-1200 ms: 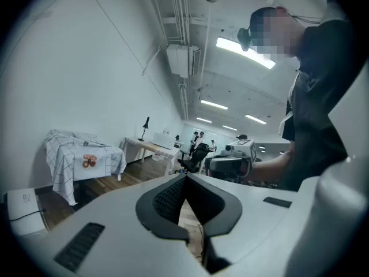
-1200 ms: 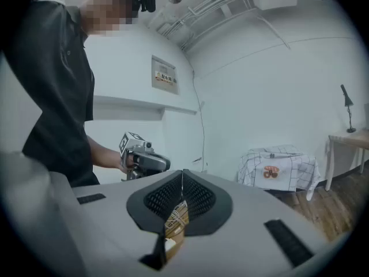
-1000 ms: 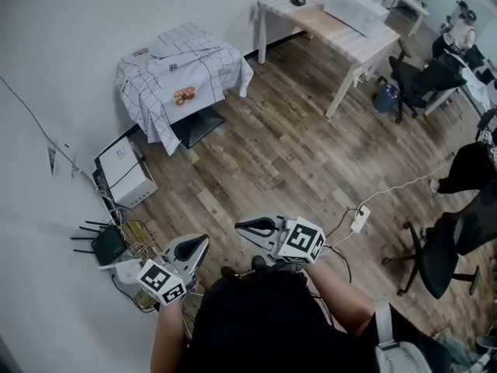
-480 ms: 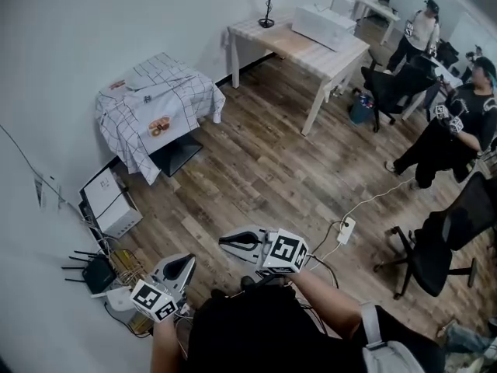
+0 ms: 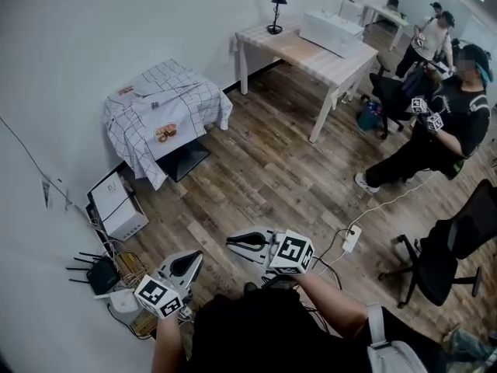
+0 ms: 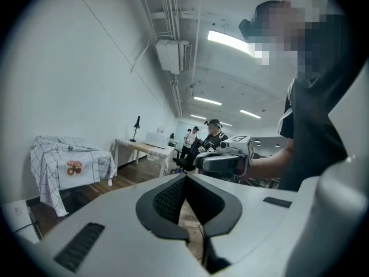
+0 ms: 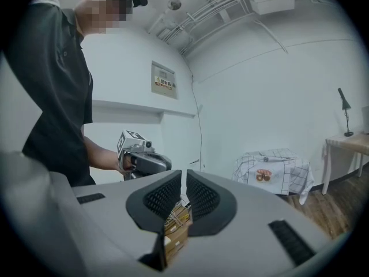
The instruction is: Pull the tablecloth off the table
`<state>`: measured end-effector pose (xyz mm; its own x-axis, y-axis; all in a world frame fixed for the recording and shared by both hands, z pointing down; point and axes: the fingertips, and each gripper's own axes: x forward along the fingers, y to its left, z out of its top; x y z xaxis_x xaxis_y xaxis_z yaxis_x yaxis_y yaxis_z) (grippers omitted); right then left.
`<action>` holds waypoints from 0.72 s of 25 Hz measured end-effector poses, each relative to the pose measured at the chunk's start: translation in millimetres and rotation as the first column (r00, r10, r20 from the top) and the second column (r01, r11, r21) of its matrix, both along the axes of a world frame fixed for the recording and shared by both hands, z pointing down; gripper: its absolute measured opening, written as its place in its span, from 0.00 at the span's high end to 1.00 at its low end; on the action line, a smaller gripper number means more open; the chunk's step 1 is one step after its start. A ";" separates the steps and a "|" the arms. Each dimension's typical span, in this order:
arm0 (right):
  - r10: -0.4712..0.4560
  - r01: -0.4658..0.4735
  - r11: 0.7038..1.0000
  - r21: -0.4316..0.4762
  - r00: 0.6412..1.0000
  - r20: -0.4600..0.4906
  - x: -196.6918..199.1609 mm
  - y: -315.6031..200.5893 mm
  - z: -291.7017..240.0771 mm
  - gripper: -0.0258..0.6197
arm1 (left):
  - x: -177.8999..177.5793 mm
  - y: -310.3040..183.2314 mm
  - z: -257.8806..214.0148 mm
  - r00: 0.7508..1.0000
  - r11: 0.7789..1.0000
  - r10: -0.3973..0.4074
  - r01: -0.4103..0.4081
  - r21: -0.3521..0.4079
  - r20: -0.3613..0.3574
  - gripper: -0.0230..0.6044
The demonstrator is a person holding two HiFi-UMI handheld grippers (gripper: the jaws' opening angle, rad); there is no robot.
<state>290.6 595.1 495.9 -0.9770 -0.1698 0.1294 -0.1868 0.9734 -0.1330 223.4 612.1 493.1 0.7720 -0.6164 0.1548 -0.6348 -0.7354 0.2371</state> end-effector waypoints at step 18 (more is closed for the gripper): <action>0.004 -0.006 0.999 -0.042 0.999 -0.045 -55.1 -83.7 14.9 0.92 | -61.1 -76.0 5.9 1.000 1.000 -0.003 0.003 -0.004 -0.020 0.95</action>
